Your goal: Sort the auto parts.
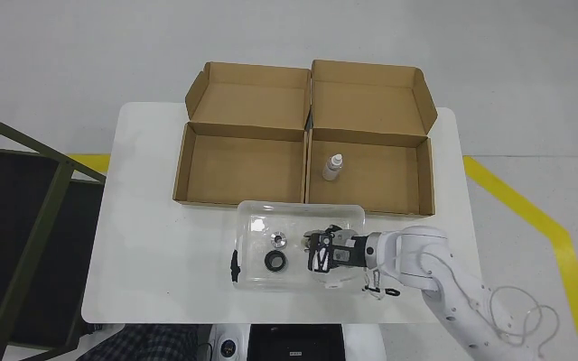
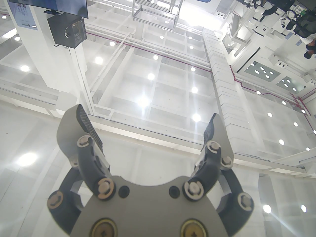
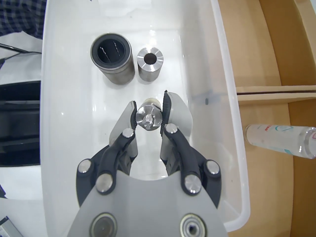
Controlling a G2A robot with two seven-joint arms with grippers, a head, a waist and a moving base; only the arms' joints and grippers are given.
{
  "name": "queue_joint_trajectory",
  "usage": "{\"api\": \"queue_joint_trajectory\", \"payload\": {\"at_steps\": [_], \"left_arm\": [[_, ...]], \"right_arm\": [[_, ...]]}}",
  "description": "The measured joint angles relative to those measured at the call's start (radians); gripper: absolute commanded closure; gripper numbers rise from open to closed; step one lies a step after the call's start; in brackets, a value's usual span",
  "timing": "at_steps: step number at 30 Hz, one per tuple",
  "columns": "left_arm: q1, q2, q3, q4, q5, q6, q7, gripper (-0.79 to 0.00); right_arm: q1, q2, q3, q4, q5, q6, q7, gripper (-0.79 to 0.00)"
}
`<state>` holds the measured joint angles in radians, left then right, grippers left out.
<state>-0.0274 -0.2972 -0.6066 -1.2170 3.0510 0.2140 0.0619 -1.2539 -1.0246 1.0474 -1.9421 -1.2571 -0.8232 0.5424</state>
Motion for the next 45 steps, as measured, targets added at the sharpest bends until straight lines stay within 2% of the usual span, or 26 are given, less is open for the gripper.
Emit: {"api": "queue_joint_trajectory", "payload": {"at_steps": [9, 16, 26, 45], "left_arm": [[0.0, 0.0, 0.0, 0.0, 0.0, 0.0, 0.0, -0.785], [0.0, 0.0, 0.0, 0.0, 0.0, 0.0, 0.0, -0.785], [0.0, 0.0, 0.0, 0.0, 0.0, 0.0, 0.0, -0.785], [0.0, 0.0, 0.0, 0.0, 0.0, 0.0, 0.0, -0.785]], "right_arm": [[-0.027, 0.003, 0.049, 0.028, 0.048, 0.02, -0.215, 0.0], [-0.057, 0.005, 0.101, 0.055, 0.158, 0.033, -0.352, 0.0], [-0.068, 0.002, 0.156, 0.091, 0.331, 0.012, -0.508, 0.0], [-0.131, 0.001, 0.306, -0.007, 0.425, 0.044, -0.719, 0.0]]}}
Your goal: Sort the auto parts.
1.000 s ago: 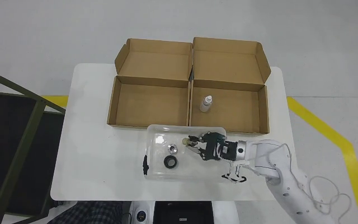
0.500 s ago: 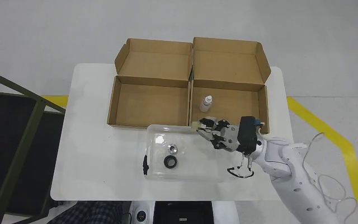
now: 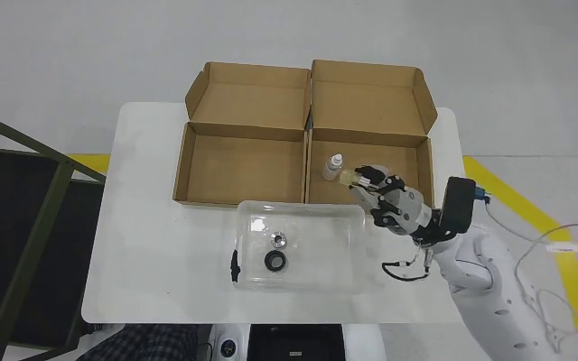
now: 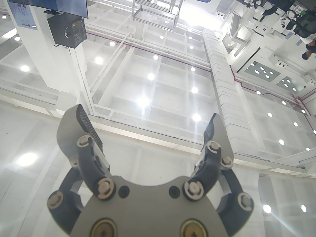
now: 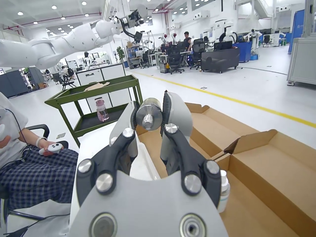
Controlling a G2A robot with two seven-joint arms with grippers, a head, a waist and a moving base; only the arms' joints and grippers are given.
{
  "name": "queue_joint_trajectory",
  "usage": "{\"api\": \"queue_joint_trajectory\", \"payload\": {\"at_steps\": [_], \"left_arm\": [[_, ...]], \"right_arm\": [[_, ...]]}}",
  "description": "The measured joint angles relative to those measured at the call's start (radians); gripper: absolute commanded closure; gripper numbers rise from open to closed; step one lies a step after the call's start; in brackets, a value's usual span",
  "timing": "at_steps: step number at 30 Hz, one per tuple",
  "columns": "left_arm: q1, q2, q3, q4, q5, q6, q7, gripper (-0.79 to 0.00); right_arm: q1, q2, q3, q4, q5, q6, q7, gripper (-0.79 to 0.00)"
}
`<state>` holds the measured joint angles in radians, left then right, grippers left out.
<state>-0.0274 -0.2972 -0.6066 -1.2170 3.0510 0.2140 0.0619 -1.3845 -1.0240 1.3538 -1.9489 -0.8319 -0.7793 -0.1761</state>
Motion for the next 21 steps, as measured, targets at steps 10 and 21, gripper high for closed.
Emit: {"api": "queue_joint_trajectory", "payload": {"at_steps": [10, 21], "left_arm": [[0.0, 0.0, 0.0, 0.0, 0.0, 0.0, 0.0, -0.785], [0.0, 0.0, 0.0, 0.0, 0.0, 0.0, 0.0, -0.785]], "right_arm": [[-0.016, -0.006, 0.028, -0.022, 0.013, -0.027, -0.062, 0.0], [-0.016, -0.012, 0.039, -0.032, -0.007, -0.024, -0.056, 0.0]]}}
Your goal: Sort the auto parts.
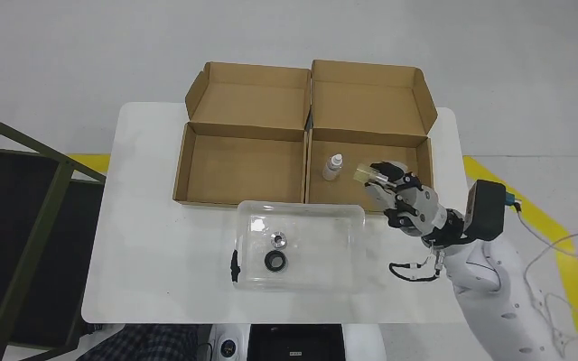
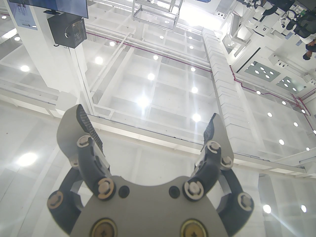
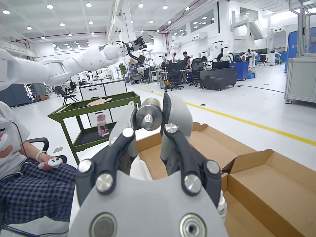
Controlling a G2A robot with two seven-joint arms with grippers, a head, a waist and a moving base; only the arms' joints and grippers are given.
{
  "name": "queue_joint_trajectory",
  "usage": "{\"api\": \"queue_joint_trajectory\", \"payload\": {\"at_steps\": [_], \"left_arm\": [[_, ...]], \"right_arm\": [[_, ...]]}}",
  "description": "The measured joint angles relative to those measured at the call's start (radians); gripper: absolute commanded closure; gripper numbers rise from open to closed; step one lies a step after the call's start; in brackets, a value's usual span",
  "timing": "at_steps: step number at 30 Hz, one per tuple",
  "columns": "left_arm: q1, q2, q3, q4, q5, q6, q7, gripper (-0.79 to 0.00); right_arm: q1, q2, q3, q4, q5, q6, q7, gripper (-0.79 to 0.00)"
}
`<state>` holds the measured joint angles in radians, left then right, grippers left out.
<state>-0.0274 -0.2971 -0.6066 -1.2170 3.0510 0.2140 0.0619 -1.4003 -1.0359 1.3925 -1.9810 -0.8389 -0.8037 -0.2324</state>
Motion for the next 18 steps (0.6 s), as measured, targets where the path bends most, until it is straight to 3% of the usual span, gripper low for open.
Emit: {"api": "queue_joint_trajectory", "payload": {"at_steps": [18], "left_arm": [[0.0, 0.0, 0.0, 0.0, 0.0, 0.0, 0.0, -0.785]], "right_arm": [[0.013, -0.002, -0.035, 0.045, -0.105, -0.045, 0.134, 0.0]]}}
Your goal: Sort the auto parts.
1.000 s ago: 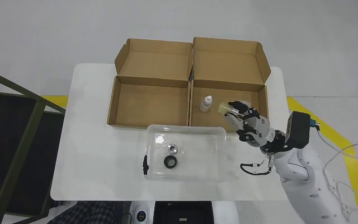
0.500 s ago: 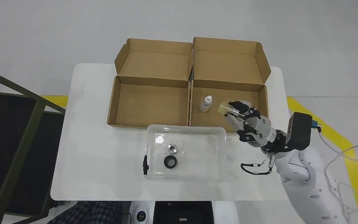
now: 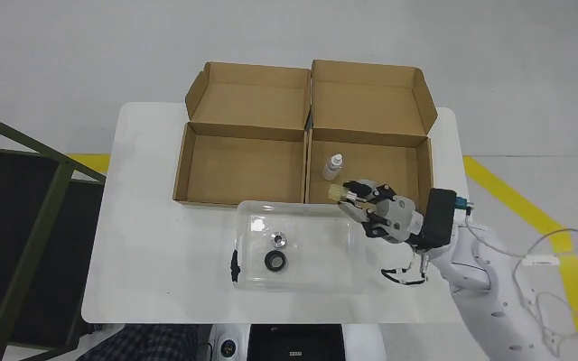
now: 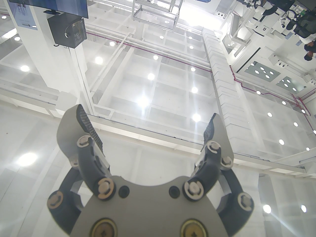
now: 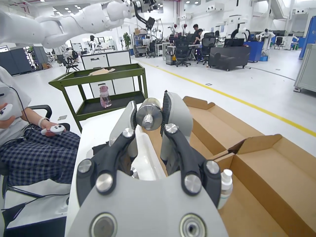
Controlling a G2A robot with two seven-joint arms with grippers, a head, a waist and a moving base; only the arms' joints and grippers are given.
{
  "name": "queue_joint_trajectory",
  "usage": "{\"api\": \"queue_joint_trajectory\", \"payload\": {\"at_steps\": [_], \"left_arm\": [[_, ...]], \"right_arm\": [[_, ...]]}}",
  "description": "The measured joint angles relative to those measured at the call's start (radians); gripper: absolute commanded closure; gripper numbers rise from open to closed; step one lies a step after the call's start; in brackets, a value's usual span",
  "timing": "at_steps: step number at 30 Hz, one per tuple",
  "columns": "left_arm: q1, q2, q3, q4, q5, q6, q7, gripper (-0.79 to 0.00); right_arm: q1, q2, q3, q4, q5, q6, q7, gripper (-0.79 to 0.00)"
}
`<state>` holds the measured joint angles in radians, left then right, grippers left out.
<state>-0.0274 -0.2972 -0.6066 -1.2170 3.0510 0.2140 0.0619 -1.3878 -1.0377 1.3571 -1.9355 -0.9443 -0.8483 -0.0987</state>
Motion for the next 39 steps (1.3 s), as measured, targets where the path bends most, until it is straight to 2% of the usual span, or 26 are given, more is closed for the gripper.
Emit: {"api": "queue_joint_trajectory", "payload": {"at_steps": [12, 17, 27, 39], "left_arm": [[0.0, 0.0, 0.0, 0.0, 0.0, 0.0, 0.0, -0.785], [0.0, 0.0, 0.0, 0.0, 0.0, 0.0, 0.0, -0.785], [0.0, 0.0, 0.0, 0.0, 0.0, 0.0, 0.0, -0.785], [0.0, 0.0, 0.0, 0.0, 0.0, 0.0, 0.0, -0.785]], "right_arm": [[-0.03, 0.009, 0.058, 0.07, -0.086, 0.082, 0.12, 0.0], [-0.014, 0.013, 0.077, 0.118, -0.116, 0.132, 0.213, 0.0], [0.09, 0.009, 0.035, 0.211, -0.161, 0.189, 0.332, 0.0], [0.234, -0.007, -0.088, 0.348, -0.246, 0.218, 0.445, 0.0]]}}
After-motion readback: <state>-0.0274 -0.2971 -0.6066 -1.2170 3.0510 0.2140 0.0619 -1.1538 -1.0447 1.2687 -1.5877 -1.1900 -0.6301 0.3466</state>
